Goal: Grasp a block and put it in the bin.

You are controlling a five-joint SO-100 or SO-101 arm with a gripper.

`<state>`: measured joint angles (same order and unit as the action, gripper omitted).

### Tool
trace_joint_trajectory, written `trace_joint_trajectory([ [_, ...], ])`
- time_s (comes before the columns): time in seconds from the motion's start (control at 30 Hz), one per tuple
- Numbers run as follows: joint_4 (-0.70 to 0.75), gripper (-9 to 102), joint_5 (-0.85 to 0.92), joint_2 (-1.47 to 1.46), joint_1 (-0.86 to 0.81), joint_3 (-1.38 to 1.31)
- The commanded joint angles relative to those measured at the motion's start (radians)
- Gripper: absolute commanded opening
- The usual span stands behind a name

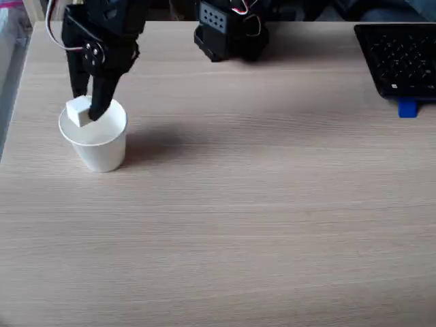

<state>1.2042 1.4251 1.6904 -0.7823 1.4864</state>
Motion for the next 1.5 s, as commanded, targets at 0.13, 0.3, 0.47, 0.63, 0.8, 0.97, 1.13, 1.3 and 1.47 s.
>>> trace_joint_trajectory([
  [0.13, 0.043, 0, 0.029, 0.008, -0.032, -0.067],
  [0.3, 0.075, 0, 0.049, 0.018, -0.046, -0.067],
  [0.47, 0.12, 0, 0.061, 0.035, -0.046, -0.066],
  [0.63, 0.127, 0, 0.055, 0.052, -0.04, -0.054],
  [0.8, 0.126, 8, 0.051, 0.066, -0.032, -0.041],
  [0.97, 0.121, 19, 0.049, 0.072, -0.029, -0.029],
  [1.13, 0.117, 25, 0.043, 0.078, -0.023, -0.018],
  [1.3, 0.103, 25, 0.037, 0.078, -0.018, -0.015],
  [1.47, 0.092, 25, 0.028, 0.078, -0.014, -0.014],
])
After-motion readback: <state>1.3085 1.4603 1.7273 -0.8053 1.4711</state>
